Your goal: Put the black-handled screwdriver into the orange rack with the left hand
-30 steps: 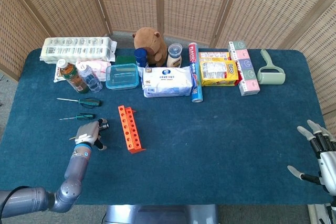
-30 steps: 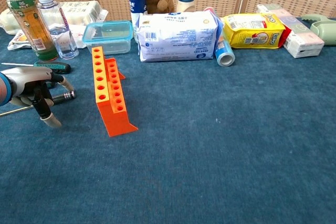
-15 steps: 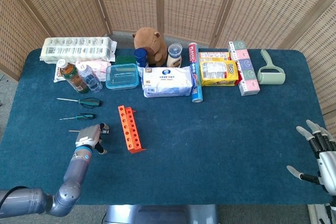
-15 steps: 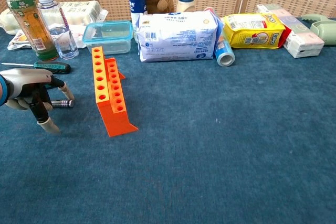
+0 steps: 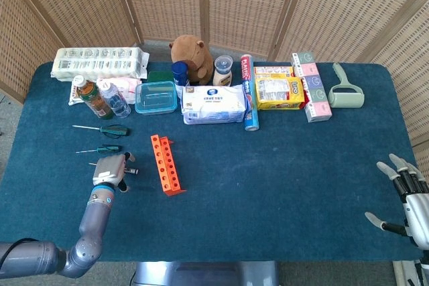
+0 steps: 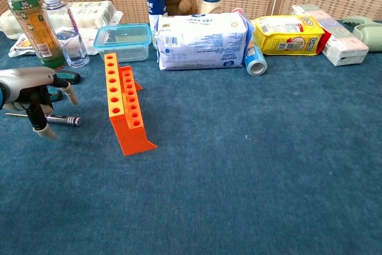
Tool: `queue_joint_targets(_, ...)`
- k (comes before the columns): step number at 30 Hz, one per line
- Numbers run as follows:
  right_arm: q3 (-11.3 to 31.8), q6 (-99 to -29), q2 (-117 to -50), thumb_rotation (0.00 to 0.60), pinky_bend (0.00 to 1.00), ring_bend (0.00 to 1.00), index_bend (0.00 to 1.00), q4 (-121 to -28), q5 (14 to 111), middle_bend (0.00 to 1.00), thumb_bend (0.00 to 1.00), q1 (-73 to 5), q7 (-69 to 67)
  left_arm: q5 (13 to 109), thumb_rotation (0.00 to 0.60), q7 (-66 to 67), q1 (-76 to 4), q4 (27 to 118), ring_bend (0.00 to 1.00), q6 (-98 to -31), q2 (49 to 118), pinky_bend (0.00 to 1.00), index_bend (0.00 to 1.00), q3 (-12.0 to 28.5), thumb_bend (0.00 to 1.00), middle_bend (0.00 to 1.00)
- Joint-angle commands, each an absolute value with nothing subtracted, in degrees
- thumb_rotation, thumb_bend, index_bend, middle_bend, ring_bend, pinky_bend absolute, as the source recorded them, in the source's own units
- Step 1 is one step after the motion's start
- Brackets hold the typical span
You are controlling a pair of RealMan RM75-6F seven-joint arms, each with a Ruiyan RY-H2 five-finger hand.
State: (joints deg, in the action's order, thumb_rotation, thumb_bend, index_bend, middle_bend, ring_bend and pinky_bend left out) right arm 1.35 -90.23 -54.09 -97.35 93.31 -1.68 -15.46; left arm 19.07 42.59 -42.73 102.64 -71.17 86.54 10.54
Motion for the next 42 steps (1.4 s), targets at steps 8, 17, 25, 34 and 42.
queue_joint_targets(8,1.29,-90.13,-53.96,0.6,0.0,0.0,0.13,-97.31,93.35,0.01,0.03,-1.72,-15.88,26.16,0.6,38.18,-41.12,97.57,1.0,-69.24,89.03,1.0,0.29,8.27,0.31,1.0)
queue_joint_targets(17,1.08,-89.99,-53.63,0.6,0.0,0.0,0.13,-97.35,93.6,0.01,0.03,-1.76,-16.52,30.23,0.6,36.94,-40.19,95.68,1.0,-69.85,90.73,1.0,0.31,7.31,0.34,1.0)
queue_joint_targets(25,1.07,-90.01,-53.36,0.6,0.0,0.0,0.13,-97.27,93.56,0.01,0.03,-1.77,-17.32,31.95,0.6,37.18,-39.29,94.63,1.0,-70.83,92.2,1.0,0.36,6.43,0.36,1.0)
queue_joint_targets(34,0.97,-89.99,-53.13,0.6,0.0,0.0,0.13,-97.21,93.69,0.01,0.03,-1.8,-18.16,33.54,0.6,38.64,-39.02,92.47,1.0,-72.25,94.06,1.0,0.39,6.42,0.36,1.0)
queue_joint_targets(42,0.99,-90.2,-52.92,0.6,0.0,0.0,0.13,-97.02,93.73,0.01,0.03,-1.76,-18.94,36.42,0.6,39.17,-38.02,92.26,1.0,-74.05,94.85,1.0,0.43,5.61,0.36,1.0)
